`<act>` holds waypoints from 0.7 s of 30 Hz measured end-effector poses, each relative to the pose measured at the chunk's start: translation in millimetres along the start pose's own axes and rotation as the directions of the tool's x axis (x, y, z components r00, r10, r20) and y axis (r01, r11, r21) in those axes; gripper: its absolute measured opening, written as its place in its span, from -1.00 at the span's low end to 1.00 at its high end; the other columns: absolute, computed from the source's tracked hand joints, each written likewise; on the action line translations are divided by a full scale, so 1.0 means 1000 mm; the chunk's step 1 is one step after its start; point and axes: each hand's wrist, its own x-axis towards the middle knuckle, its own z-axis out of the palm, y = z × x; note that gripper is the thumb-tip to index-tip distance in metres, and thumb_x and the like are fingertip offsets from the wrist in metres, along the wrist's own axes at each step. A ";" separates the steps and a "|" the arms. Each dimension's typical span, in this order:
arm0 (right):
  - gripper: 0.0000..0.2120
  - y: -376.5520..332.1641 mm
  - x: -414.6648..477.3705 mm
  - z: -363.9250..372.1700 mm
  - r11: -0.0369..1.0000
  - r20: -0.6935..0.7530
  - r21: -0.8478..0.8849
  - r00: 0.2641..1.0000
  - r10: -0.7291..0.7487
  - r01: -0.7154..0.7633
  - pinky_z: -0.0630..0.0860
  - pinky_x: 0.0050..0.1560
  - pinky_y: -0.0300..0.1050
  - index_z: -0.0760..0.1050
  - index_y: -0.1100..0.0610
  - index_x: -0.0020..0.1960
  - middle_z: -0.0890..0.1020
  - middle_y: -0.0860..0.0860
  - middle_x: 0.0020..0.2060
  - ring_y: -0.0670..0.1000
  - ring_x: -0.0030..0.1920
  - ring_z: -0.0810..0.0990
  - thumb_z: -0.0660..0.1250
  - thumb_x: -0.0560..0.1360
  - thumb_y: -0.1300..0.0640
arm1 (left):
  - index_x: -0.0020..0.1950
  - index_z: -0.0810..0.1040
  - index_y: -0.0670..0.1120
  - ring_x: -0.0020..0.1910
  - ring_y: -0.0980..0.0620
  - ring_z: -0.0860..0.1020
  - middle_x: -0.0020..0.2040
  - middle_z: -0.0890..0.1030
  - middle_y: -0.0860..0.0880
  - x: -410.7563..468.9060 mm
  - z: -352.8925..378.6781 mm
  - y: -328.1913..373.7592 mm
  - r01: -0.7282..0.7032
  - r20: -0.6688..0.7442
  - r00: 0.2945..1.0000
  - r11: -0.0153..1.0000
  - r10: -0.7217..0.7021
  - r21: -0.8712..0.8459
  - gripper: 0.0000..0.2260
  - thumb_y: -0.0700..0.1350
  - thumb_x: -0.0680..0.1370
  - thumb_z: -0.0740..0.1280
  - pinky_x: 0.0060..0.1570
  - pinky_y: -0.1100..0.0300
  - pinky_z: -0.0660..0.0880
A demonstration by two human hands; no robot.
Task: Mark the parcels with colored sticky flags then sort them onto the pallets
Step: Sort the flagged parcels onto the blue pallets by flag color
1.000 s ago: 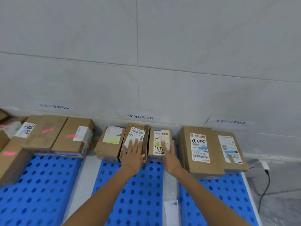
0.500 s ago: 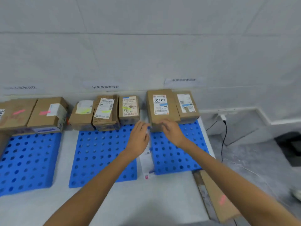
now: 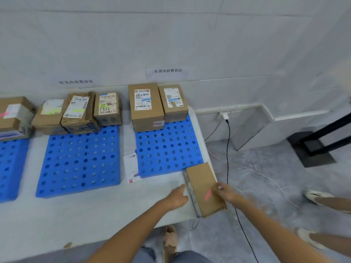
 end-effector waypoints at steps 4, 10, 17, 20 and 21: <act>-0.65 0.001 -0.011 0.025 0.995 -0.001 -0.063 0.997 -0.077 0.077 0.46 -0.05 -0.16 0.35 0.19 0.33 0.54 0.09 -0.02 0.05 -0.04 0.50 0.24 0.56 0.15 | 0.53 0.14 -0.05 0.31 -0.02 0.40 0.40 0.37 -0.10 -0.001 0.029 0.009 -0.015 -0.004 1.000 0.997 0.015 -0.080 -0.42 -0.32 0.53 0.17 0.24 0.22 0.41; -0.70 -0.038 -0.035 0.006 0.954 -0.061 0.087 0.957 -0.283 0.287 0.40 -0.26 -0.29 0.46 0.13 0.26 0.54 0.03 -0.29 0.01 -0.24 0.51 0.29 0.54 0.13 | 0.36 0.38 0.00 0.06 0.05 0.44 0.17 0.30 -0.04 -0.020 -0.009 0.008 -0.116 -0.288 0.954 0.987 0.080 -0.111 -0.62 -0.25 0.56 0.25 -0.14 0.43 0.48; -0.58 -0.139 -0.044 0.010 0.855 -0.125 0.189 0.875 -0.468 0.484 0.46 0.17 -0.12 0.35 -0.02 0.38 0.53 0.09 0.05 -0.04 0.07 0.52 0.30 0.54 0.06 | 0.17 0.44 0.10 0.06 0.13 0.48 0.09 0.39 0.01 -0.068 -0.092 0.008 -0.367 -0.716 0.675 0.923 0.176 -0.119 -0.73 -0.18 0.53 0.31 0.04 0.28 0.49; -0.58 -0.190 -0.057 0.033 0.800 -0.128 0.211 0.827 -0.548 0.562 0.44 0.17 -0.12 0.31 -0.06 0.39 0.48 0.06 0.10 -0.04 0.13 0.47 0.26 0.56 0.05 | 0.15 0.44 0.10 0.00 0.17 0.49 0.02 0.38 0.06 -0.093 -0.129 -0.002 -0.406 -0.826 0.549 0.905 0.128 -0.129 -0.74 -0.16 0.52 0.34 -0.06 0.32 0.50; -0.59 -0.207 -0.061 0.043 0.777 -0.117 0.217 0.806 -0.580 0.591 0.44 0.13 -0.16 0.29 -0.07 0.39 0.45 0.05 0.09 -0.04 0.13 0.46 0.25 0.56 0.05 | 0.14 0.44 0.10 -0.01 0.20 0.48 0.02 0.38 0.08 -0.103 -0.141 -0.009 -0.412 -0.854 0.508 0.902 0.110 -0.129 -0.74 -0.16 0.52 0.35 -0.11 0.37 0.48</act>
